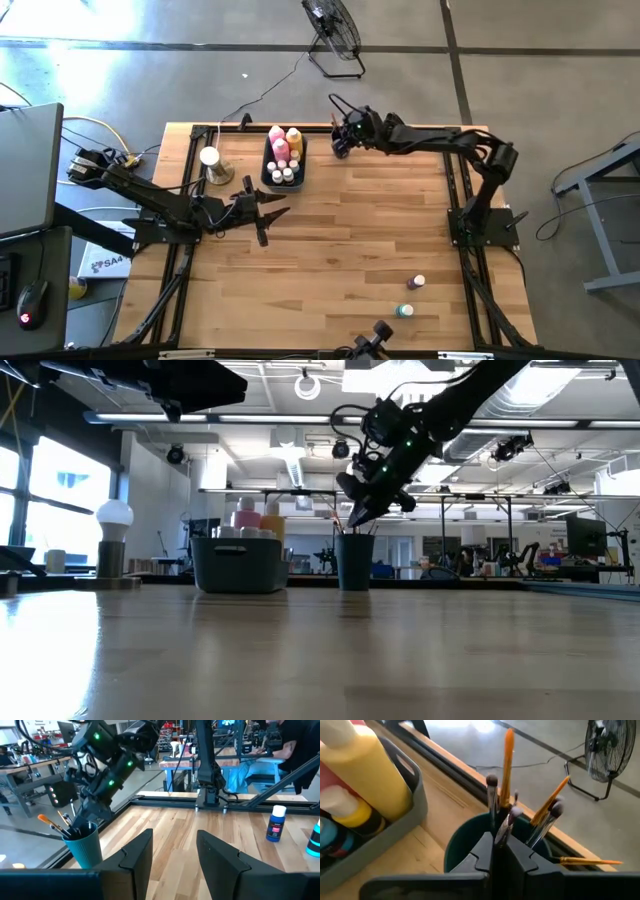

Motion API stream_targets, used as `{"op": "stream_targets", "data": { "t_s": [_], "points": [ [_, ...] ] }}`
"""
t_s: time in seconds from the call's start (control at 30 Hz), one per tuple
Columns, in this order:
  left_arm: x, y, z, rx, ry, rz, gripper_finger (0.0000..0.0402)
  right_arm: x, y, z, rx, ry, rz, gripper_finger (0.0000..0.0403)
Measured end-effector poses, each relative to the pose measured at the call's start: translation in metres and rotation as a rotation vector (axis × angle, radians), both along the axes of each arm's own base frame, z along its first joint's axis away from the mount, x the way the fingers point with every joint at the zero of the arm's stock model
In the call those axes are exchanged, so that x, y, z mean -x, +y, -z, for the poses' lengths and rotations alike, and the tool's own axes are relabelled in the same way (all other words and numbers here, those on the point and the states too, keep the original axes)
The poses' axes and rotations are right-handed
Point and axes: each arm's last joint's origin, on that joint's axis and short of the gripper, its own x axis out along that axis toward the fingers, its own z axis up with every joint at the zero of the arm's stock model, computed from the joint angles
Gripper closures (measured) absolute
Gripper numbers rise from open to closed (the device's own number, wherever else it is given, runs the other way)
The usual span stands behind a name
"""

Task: Pick & Place Paint Supplies
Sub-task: Put the silver paint brush into the green cup

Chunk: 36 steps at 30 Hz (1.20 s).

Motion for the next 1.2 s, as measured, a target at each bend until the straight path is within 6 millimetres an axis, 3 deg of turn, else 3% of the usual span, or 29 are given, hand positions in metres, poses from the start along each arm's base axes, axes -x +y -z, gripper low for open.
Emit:
{"op": "stream_targets", "data": {
  "t_s": [0.5,0.93,1.2],
  "points": [
    [0.0,0.0,0.0001,0.0,0.001,0.0,0.0252,-0.0015,-0.0025,0.0097,-0.016,0.023,0.003,0.0385],
    [-0.0001,0.0,0.0007,-0.003,0.008,0.001,0.0252,-0.003,-0.002,0.0087,-0.019,0.005,-0.021,0.0297],
    [-0.0001,-0.0001,0.0011,-0.004,0.013,0.001,0.0252,-0.0064,0.0036,0.0088,-0.024,0.004,-0.059,0.028]
  ]
}}
